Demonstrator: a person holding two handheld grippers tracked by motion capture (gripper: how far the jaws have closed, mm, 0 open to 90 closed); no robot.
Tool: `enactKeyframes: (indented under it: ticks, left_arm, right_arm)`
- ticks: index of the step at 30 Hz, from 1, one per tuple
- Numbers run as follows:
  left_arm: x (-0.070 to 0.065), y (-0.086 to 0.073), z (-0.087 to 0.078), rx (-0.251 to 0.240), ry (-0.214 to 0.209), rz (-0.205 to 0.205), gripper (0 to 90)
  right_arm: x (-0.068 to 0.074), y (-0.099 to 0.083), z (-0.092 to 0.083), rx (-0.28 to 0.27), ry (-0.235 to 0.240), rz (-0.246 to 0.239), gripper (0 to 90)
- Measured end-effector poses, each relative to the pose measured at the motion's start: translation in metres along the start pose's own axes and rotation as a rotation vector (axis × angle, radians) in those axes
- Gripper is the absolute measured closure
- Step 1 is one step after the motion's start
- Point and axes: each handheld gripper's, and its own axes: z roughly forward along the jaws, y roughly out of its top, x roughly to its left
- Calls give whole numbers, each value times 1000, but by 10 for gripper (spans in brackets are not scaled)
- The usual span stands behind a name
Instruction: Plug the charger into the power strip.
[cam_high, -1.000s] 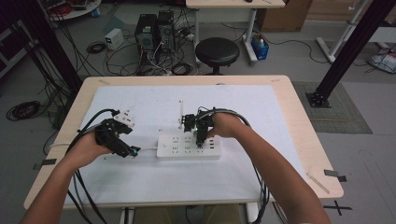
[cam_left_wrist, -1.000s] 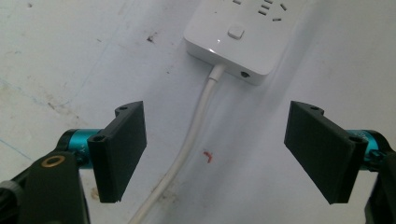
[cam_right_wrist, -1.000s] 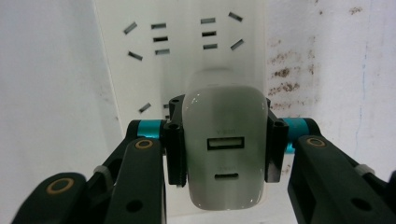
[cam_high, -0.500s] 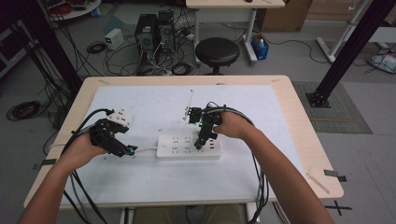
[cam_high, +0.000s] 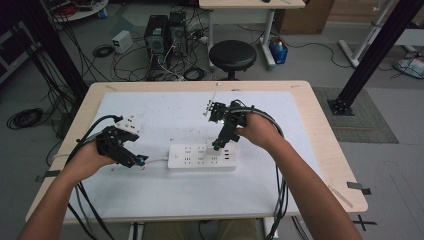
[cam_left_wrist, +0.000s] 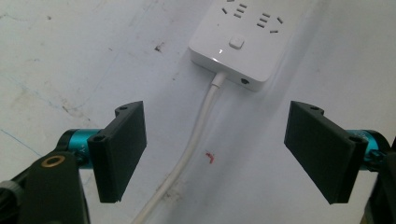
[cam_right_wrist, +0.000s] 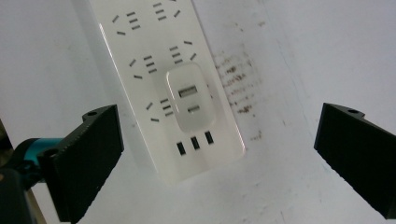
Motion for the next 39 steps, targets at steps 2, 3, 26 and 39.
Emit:
enactKeyframes:
  ticks: [2, 3, 26, 39]
  left_arm:
    - [1, 3, -2, 6, 5, 0, 210]
    - [2, 4, -3, 8, 5, 0, 210]
    - [10, 4, -14, 10, 31, -35, 210]
    - [7, -1, -10, 7, 40, -54, 210]
  right_arm:
    - [-2, -6, -5, 3, -7, 24, 7]
    - [-2, -9, -7, 1, -3, 34, 7]
    - [-6, -111, -54, -72, -75, 233, 8]
    - [-4, -142, -47, -75, -72, 284, 7]
